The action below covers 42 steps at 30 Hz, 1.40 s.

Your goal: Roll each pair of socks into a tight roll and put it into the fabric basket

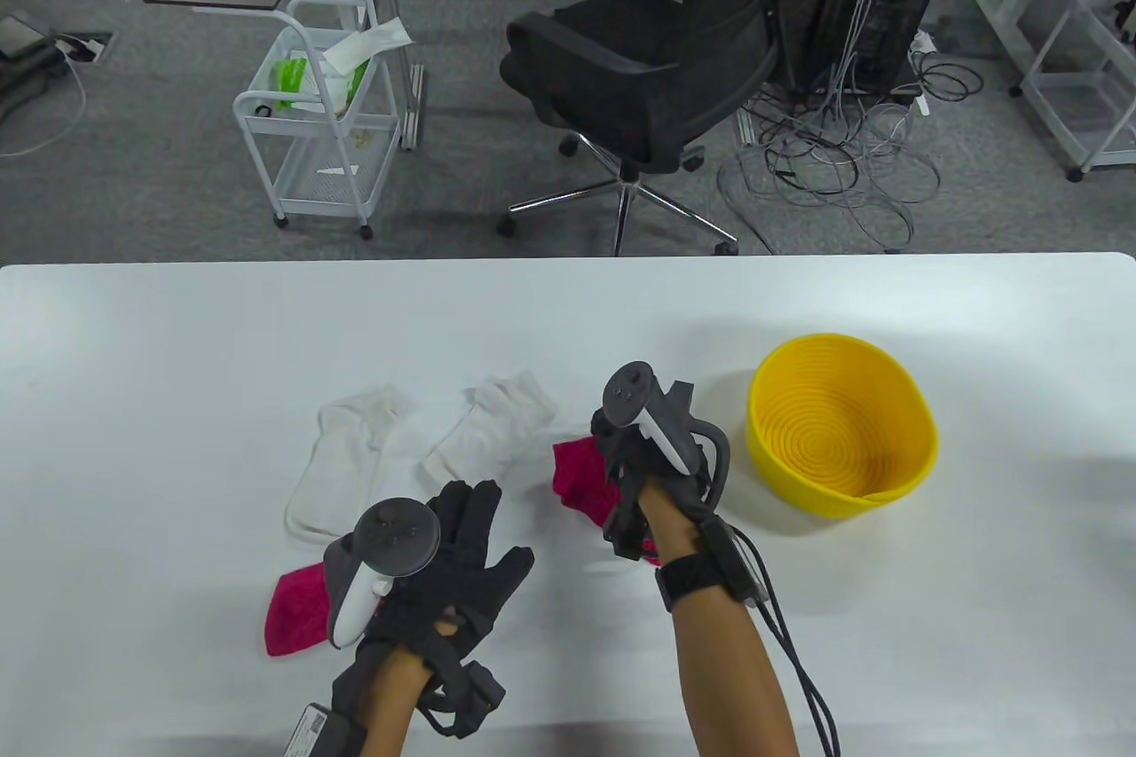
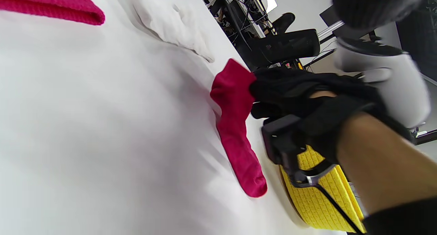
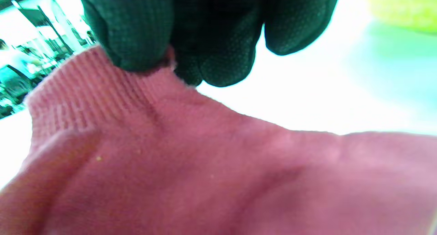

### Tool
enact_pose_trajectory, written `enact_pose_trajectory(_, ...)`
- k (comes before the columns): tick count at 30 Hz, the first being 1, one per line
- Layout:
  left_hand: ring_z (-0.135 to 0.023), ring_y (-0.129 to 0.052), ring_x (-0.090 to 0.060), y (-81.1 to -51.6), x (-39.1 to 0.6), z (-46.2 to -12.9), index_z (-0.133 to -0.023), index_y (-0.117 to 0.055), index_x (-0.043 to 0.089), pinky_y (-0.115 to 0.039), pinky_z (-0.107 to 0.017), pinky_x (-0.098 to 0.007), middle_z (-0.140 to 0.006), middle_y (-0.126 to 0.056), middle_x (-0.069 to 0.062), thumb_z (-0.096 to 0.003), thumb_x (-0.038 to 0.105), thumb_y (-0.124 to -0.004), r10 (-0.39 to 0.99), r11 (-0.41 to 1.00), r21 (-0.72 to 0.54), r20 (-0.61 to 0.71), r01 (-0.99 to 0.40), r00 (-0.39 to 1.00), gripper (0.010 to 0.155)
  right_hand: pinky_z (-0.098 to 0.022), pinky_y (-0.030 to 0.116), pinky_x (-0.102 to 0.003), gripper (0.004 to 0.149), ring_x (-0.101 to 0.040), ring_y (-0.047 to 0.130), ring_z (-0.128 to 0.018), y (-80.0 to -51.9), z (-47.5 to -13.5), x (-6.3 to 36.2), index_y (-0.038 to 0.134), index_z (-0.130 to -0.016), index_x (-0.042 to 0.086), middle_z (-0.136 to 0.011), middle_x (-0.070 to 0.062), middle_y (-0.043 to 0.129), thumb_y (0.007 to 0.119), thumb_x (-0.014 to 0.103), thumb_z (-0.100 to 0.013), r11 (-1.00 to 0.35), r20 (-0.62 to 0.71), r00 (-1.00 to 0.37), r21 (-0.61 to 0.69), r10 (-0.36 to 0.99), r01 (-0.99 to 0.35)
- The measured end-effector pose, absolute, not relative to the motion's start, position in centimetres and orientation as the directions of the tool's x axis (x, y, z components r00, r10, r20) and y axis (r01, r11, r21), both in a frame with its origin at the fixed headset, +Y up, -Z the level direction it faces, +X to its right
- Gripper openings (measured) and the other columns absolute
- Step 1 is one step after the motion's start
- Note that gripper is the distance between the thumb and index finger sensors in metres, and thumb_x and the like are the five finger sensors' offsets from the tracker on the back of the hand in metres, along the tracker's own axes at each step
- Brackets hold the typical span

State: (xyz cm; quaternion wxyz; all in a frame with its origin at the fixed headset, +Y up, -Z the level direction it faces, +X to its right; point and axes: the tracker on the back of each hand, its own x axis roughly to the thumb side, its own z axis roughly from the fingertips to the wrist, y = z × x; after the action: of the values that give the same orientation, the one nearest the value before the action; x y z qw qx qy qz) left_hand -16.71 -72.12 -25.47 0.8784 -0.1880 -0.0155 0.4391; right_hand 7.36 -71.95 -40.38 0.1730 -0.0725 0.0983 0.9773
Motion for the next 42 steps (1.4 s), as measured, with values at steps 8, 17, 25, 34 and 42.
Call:
enact_pose_trajectory(8, -0.109, -0.002, -0.025, -71.4, -17.3, -25.0, -0.103, -0.022, 0.043, -0.006, -0.071, -0.055, -0.113, -0.004, 0.006, -0.0369, 0.067, -0.066, 0.812, 0.511, -0.311, -0.131, -0.802, 0.569, 0.083, -0.059, 0.076, -0.051, 0.05, -0.015, 0.096, -0.069, -66.7, -35.5, 8.8, 0.074, -0.088, 0.038, -0.086, 0.006, 0.089, 0.087, 0.034, -0.041, -0.821, -0.083, -0.832, 0.136, 0.549, -0.555)
enact_pose_trajectory(17, -0.109, -0.003, -0.026, -70.7, -18.7, -24.7, -0.104, -0.023, 0.043, -0.006, -0.071, -0.055, -0.113, -0.004, 0.005, -0.0368, 0.067, -0.067, 0.865, 0.438, -0.245, -0.146, -0.865, 0.479, 0.083, -0.059, 0.076, -0.051, 0.044, -0.015, 0.093, -0.067, -63.3, -28.4, 8.7, 0.081, -0.084, 0.036, -0.086, 0.004, 0.086, 0.087, 0.031, -0.04, -0.801, 0.079, -0.8, 0.14, 0.595, -0.582)
enact_pose_trajectory(25, -0.109, -0.003, -0.026, -69.7, -19.7, -24.5, -0.104, -0.023, 0.043, -0.006, -0.071, -0.055, -0.113, -0.004, 0.006, -0.0368, 0.066, -0.067, 0.902, 0.381, -0.196, -0.137, -0.904, 0.41, 0.083, -0.057, 0.078, -0.049, 0.047, -0.015, 0.096, -0.063, -62.9, -23.7, 7.8, 0.077, -0.084, 0.032, -0.08, 0.004, 0.09, 0.087, 0.042, -0.04, -0.746, 0.161, -0.741, 0.308, 0.652, -0.59)
enact_pose_trajectory(34, -0.109, -0.003, -0.026, -69.9, -20.2, -24.6, -0.104, -0.023, 0.043, -0.007, -0.071, -0.055, -0.113, -0.004, 0.005, -0.0369, 0.066, -0.067, 0.909, 0.36, -0.174, -0.154, -0.917, 0.386, 0.083, -0.058, 0.077, -0.05, 0.046, -0.016, 0.095, -0.065, -70.4, -27.2, 8.0, 0.076, -0.084, 0.034, -0.083, 0.005, 0.089, 0.089, 0.036, -0.039, -0.614, -0.096, -0.73, 0.475, 0.676, -0.631)
enact_pose_trajectory(42, -0.109, -0.003, -0.026, -70.0, -20.1, -24.6, -0.104, -0.022, 0.043, -0.007, -0.071, -0.055, -0.113, -0.004, 0.005, -0.037, 0.067, -0.066, 0.905, 0.365, -0.186, -0.161, -0.912, 0.394, 0.083, -0.06, 0.076, -0.049, 0.046, -0.014, 0.095, -0.068, -73.0, -31.0, 9.2, 0.076, -0.083, 0.037, -0.084, 0.008, 0.088, 0.088, 0.036, -0.039, -0.643, -0.232, -0.741, 0.378, 0.63, -0.666)
